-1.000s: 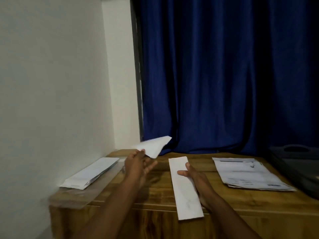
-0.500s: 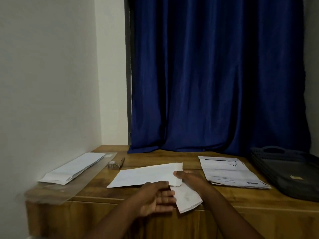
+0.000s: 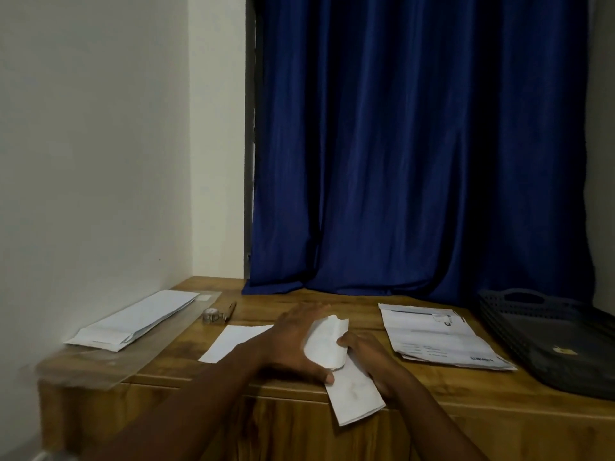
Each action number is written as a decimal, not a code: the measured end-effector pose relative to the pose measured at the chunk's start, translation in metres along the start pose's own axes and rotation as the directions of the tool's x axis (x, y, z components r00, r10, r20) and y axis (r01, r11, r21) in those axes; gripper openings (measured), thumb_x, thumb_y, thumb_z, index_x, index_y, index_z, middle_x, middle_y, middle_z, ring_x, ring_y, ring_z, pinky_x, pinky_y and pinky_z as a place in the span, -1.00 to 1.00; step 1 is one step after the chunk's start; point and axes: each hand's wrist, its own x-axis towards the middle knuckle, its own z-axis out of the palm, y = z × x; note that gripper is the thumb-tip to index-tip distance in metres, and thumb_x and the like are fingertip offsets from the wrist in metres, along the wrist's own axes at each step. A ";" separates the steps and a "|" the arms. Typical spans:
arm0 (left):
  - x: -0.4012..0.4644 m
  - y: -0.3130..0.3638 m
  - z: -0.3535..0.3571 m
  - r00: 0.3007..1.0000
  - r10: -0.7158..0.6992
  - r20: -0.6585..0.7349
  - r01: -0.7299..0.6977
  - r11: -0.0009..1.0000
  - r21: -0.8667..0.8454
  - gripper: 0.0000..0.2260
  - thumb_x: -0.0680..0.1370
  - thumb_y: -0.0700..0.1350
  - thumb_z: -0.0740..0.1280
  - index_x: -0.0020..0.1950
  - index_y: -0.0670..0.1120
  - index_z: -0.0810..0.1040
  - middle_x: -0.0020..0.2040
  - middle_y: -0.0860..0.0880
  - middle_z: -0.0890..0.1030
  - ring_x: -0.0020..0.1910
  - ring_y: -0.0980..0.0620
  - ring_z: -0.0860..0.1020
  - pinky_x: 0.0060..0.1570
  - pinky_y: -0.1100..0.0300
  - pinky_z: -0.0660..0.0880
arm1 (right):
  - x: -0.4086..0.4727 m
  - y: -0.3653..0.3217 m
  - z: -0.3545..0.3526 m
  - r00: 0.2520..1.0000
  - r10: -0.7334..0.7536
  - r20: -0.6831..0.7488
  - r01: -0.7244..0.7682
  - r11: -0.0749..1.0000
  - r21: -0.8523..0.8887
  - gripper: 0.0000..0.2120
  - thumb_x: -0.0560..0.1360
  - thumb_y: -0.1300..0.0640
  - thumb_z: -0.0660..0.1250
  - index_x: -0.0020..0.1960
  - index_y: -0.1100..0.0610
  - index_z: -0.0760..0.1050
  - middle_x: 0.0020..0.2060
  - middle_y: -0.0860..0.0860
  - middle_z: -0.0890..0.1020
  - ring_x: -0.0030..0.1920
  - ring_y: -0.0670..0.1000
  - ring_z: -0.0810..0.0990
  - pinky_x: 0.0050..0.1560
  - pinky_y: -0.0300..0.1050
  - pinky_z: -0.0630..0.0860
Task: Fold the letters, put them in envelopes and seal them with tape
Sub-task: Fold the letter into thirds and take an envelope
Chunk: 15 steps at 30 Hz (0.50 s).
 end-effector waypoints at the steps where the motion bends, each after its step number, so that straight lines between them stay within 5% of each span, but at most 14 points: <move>1: 0.004 -0.003 0.001 1.000 0.002 0.014 -0.002 1.000 0.000 0.14 0.22 0.54 0.48 0.58 0.39 -0.16 0.66 0.25 -0.09 0.64 0.05 -0.03 0.56 -0.04 0.07 | 0.000 0.001 -0.001 1.000 0.001 0.011 -0.001 1.000 0.010 -0.92 0.52 0.06 0.37 -0.02 0.02 0.50 -0.05 0.10 0.68 -0.05 0.13 0.69 -0.16 -0.06 0.60; 11: 0.009 -0.040 0.039 0.994 0.021 -0.104 -0.024 0.999 -0.029 0.08 0.23 0.63 0.37 0.59 0.40 -0.13 0.63 0.25 0.03 0.58 0.09 0.09 0.55 -0.02 0.15 | 0.007 0.011 -0.004 0.996 -0.053 0.074 0.051 0.998 0.028 -0.90 0.48 0.14 0.38 -0.06 0.15 0.62 -0.31 0.01 0.71 -0.22 0.05 0.68 -0.29 -0.16 0.53; 15: 0.010 -0.040 0.038 0.995 0.028 -0.098 -0.027 0.999 0.017 0.11 0.21 0.66 0.33 0.59 0.38 -0.14 0.64 0.23 0.01 0.60 0.06 0.07 0.56 -0.09 0.16 | 0.005 0.011 -0.002 0.995 -0.069 0.072 0.069 0.998 0.009 -0.76 0.46 0.14 0.38 -0.38 0.03 0.53 -0.44 -0.05 0.62 -0.33 -0.02 0.62 -0.34 -0.21 0.46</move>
